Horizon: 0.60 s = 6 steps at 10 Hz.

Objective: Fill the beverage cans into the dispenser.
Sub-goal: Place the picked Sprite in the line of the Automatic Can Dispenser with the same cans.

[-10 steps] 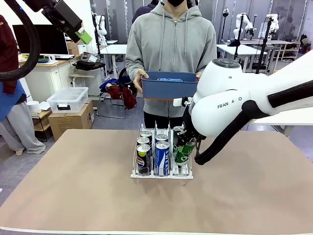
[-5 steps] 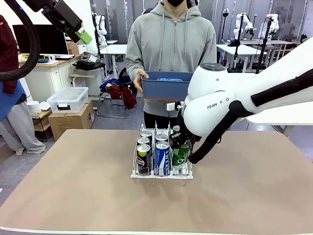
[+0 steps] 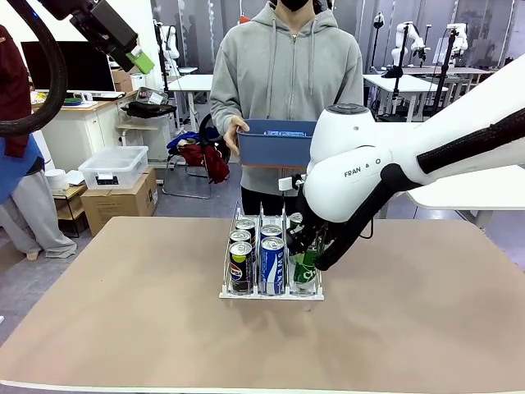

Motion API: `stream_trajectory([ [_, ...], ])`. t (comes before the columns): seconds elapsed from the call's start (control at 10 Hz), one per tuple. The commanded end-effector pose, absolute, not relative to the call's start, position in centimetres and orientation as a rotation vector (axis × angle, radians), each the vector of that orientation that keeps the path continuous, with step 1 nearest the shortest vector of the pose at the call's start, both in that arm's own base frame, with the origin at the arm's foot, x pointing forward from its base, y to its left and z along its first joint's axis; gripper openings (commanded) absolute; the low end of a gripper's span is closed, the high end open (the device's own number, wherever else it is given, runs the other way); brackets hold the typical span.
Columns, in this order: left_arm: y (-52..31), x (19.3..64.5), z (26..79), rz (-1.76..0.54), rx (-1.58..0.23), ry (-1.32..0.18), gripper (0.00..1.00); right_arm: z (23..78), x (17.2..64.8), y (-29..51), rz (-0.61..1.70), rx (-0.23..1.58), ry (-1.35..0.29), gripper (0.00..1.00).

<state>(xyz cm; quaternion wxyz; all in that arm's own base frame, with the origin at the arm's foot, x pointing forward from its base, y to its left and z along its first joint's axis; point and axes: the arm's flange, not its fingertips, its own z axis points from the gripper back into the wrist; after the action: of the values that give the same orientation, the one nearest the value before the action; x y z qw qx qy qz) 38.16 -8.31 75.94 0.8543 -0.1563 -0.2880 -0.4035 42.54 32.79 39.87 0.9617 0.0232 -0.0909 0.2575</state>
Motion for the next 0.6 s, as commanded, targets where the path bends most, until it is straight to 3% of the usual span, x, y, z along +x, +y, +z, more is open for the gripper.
stream_trajectory([
  [0.0, -8.1, 38.1, 75.9, -0.853, -0.344, -0.599, 1.00, 40.6, 43.5, 33.3, 0.512, 0.010, -0.173, 0.77],
  [0.2, -8.1, 38.1, 75.9, -0.853, -0.344, -0.599, 1.00, 40.7, 43.5, 33.3, 0.502, 0.013, -0.150, 0.81],
  [0.3, -8.1, 38.1, 75.9, -0.853, -0.344, -0.599, 1.00, 41.0, 43.4, 33.1, 0.503, 0.020, -0.154, 1.00],
  [0.4, -8.1, 38.1, 75.9, -0.853, -0.344, -0.599, 1.00, 41.4, 43.3, 32.9, 0.498, 0.023, -0.156, 0.88],
  [0.5, -8.1, 38.1, 75.9, -0.853, -0.344, -0.599, 1.00, 41.8, 43.1, 32.6, 0.493, 0.027, -0.161, 1.00],
])
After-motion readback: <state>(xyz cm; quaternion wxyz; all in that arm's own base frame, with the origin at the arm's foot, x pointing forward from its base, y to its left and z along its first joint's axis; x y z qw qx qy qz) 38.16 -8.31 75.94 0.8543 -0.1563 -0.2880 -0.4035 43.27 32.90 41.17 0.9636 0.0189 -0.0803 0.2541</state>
